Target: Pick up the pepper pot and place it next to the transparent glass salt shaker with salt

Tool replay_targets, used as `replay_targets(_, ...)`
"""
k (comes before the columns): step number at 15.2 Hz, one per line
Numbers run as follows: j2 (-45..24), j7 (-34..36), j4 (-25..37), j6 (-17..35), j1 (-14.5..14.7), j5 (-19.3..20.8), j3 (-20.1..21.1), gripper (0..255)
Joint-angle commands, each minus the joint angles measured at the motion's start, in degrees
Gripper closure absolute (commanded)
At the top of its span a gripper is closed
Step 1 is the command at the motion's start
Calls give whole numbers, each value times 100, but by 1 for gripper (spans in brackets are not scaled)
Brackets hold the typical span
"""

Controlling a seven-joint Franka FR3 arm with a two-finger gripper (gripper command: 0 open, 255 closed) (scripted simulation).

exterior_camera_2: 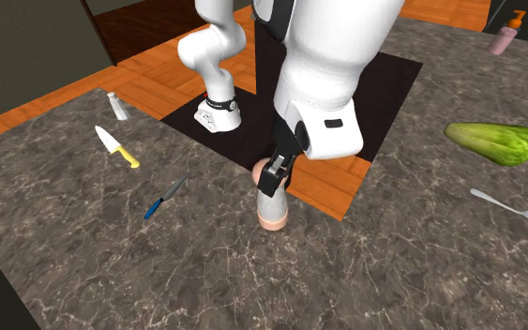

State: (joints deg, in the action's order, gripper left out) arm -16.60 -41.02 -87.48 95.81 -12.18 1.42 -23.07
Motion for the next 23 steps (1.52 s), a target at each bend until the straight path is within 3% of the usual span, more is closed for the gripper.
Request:
replay_targets(1,6,-20,151,-156,-10,2,-7,255)
replay_targets(13,-135,-139,1273,-1137,-94,-47,-32,255)
replay_targets(23,-520,-291,2623,-2108,-278,-182,-53,255)
